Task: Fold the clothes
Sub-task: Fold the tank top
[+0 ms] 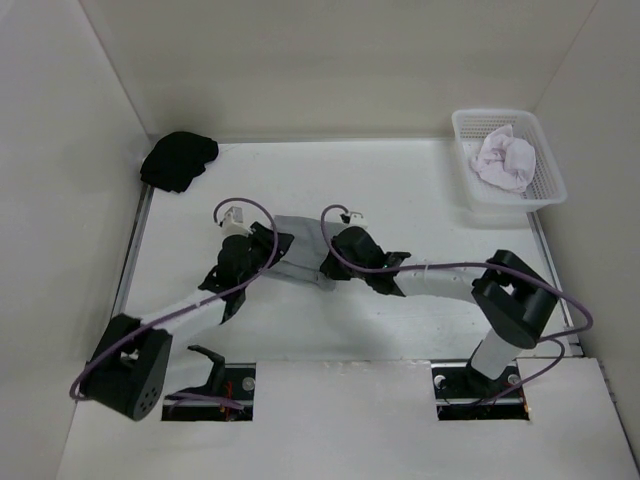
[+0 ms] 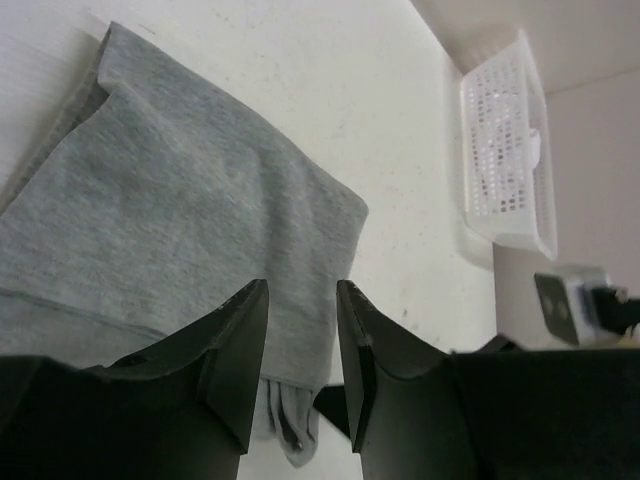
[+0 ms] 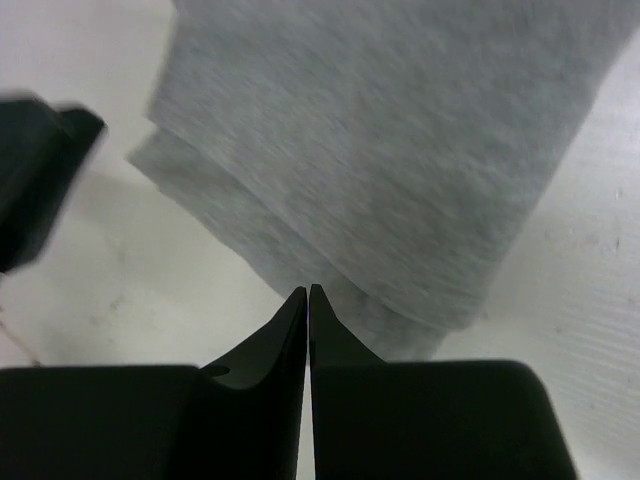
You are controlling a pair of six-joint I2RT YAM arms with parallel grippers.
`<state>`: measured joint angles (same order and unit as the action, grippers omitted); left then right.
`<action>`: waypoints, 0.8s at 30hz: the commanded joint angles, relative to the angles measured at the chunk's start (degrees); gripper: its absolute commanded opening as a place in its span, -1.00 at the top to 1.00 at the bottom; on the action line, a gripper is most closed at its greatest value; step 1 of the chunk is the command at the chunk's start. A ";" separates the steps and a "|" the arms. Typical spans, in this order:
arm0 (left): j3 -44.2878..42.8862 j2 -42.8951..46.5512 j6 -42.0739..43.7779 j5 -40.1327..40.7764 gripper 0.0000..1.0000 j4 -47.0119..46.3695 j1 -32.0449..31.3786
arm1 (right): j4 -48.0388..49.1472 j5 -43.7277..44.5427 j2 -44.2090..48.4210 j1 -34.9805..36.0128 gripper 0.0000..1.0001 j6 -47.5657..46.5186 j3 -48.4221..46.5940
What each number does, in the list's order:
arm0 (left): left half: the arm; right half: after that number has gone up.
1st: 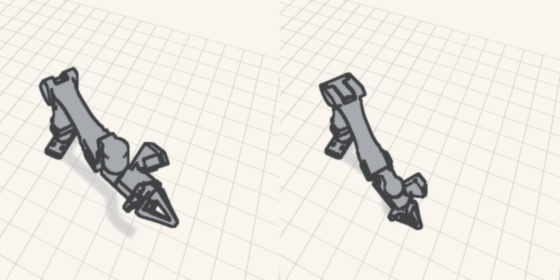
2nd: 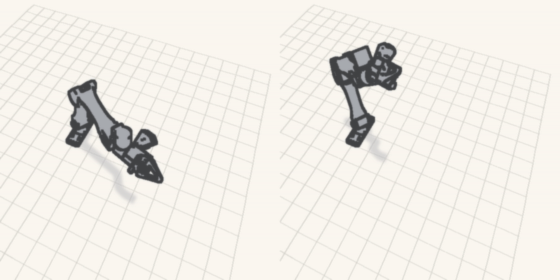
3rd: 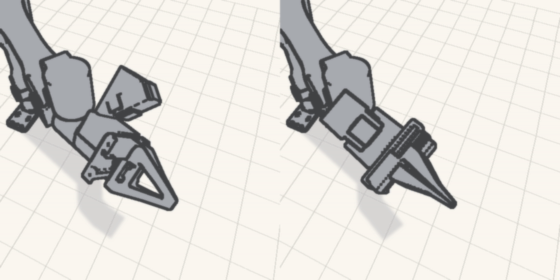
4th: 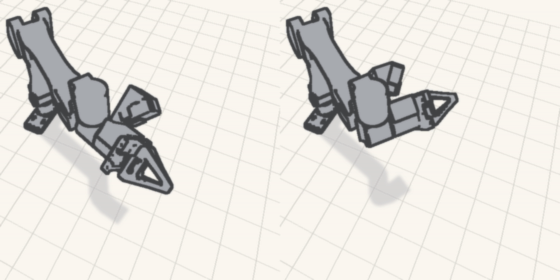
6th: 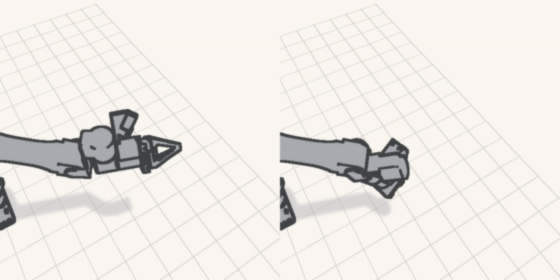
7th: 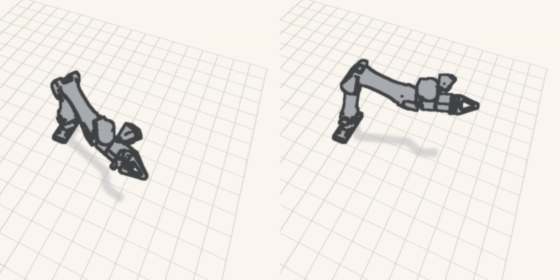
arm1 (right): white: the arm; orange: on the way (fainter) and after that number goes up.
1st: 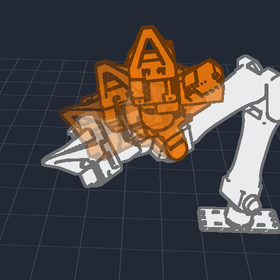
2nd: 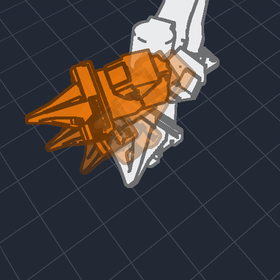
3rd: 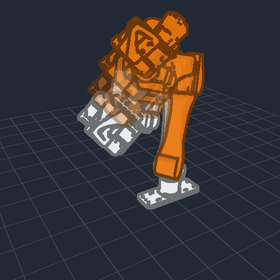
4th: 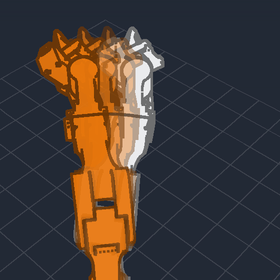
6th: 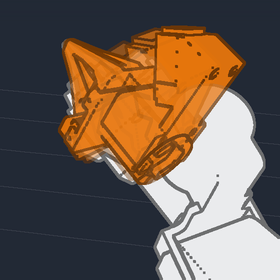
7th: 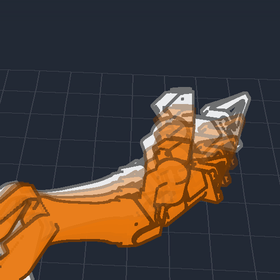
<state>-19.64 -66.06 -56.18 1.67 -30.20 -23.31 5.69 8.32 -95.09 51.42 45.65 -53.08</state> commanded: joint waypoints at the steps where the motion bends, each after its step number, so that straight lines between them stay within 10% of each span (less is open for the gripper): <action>1: -3.47 -7.21 -0.42 1.49 0.36 -9.26 0.06 | 8.01 -1.20 -1.15 0.39 0.87 1.72 2.45; 13: 8.29 -9.54 -2.35 0.79 0.38 -11.82 5.95 | 9.25 -1.55 2.44 0.39 0.74 1.81 9.92; 24: 4.53 21.57 2.99 4.99 0.23 12.76 1.83 | 7.22 -0.23 21.60 -3.47 -0.01 -5.56 10.63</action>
<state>-10.92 -50.35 -56.95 3.03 -25.71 -20.08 11.05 6.83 -76.97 50.28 43.81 -41.74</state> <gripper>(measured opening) 0.380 0.495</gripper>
